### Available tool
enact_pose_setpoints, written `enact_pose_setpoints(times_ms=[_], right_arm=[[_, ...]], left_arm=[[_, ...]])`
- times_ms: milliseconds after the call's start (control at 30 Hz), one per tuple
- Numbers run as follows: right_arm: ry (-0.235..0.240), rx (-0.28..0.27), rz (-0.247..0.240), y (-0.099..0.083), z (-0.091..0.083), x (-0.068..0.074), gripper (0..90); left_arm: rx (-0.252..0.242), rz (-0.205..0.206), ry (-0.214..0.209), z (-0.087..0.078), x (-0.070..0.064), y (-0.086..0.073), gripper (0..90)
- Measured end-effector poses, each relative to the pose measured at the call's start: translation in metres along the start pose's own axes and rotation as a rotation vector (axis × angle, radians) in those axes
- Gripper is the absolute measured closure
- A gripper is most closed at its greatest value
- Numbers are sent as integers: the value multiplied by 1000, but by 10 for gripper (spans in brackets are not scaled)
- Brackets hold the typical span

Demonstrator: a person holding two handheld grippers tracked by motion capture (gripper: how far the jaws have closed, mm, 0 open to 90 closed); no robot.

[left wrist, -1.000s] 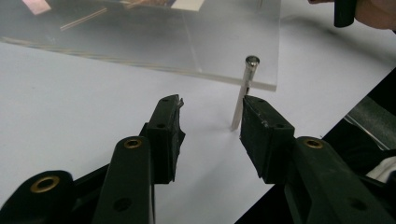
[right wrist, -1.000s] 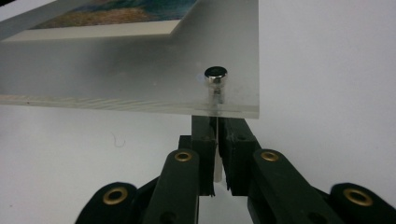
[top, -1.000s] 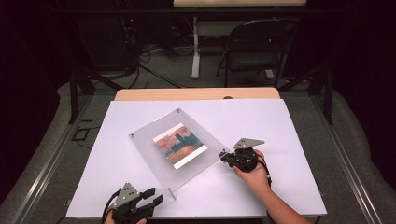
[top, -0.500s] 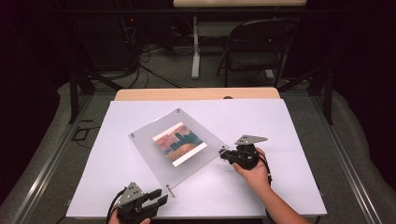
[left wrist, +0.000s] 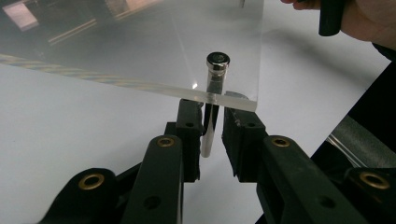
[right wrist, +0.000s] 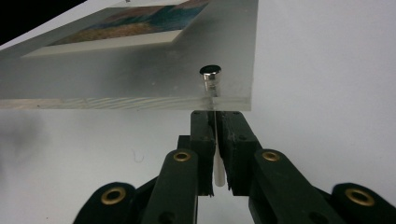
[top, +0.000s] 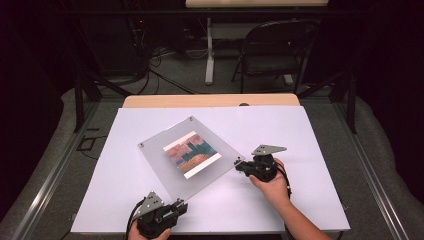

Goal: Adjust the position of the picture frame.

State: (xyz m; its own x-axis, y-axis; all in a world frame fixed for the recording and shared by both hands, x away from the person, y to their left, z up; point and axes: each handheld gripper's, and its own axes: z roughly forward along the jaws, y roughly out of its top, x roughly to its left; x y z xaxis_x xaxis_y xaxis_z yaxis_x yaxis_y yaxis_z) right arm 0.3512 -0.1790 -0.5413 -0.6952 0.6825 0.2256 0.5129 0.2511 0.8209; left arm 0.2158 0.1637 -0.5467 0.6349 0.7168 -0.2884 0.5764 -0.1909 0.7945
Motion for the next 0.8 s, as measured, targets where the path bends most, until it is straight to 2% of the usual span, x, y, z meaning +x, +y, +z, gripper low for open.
enact_pose_setpoints(times_ms=[33, 233, 333, 533, 800], right_arm=[[0, 0, -1, 0, 0, 1, 842], [-2, -5, -8, 0, -1, 2, 843], [-4, -1, -10, -1, 0, 2, 843], [0, -18, -27, -2, -1, 4, 846], [0, -20, -40, -2, -2, 5, 849]], left_arm=[[1, -9, 0, 2, 1, 0, 782], [-2, -1, 5, 2, 0, 0, 841], [0, 12, 17, 1, -1, 0, 844], [-23, -4, 6, -2, 0, 1, 847], [-23, 1, 9, -3, 1, 2, 847]])
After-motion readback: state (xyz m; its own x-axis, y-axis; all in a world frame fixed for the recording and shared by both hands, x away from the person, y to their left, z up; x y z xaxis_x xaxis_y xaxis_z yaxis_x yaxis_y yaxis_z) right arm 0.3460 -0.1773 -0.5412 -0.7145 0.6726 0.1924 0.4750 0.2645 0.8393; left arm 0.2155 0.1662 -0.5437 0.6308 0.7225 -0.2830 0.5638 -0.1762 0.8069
